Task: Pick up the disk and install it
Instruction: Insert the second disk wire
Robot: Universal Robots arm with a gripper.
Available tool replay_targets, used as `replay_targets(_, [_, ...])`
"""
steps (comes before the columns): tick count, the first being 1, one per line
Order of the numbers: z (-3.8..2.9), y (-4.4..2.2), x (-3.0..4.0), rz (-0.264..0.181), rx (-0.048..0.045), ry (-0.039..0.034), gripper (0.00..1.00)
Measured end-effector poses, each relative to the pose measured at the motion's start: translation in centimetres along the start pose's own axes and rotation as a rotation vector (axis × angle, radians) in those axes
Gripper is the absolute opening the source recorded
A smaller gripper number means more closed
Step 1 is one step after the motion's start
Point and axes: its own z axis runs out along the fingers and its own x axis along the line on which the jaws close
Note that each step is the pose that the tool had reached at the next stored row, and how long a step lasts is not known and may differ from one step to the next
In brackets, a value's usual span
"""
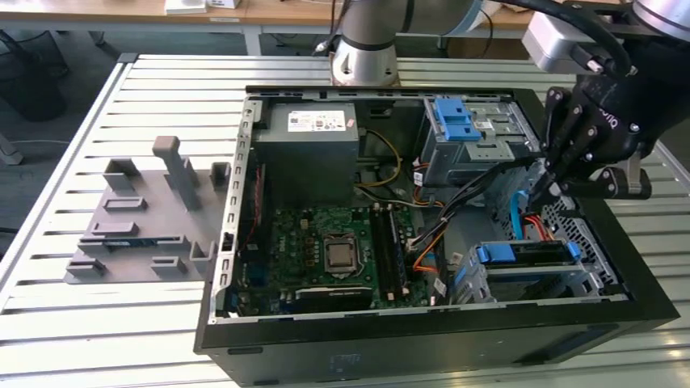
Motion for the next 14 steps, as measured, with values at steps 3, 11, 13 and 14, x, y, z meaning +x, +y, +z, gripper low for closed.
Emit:
replay_targets(3, [0.23, 0.01, -0.08, 0.000, 0.0006, 0.0000, 0.11])
replay_targets(11, [0.04, 0.02, -0.11, 0.000, 0.0011, 0.0006, 0.11])
replay_targets(13, [-0.19, 0.03, -0.13, 0.000, 0.0011, 0.0006, 0.11])
replay_targets(14, [-0.19, 0.04, -0.15, 0.000, 0.0011, 0.0003, 0.11])
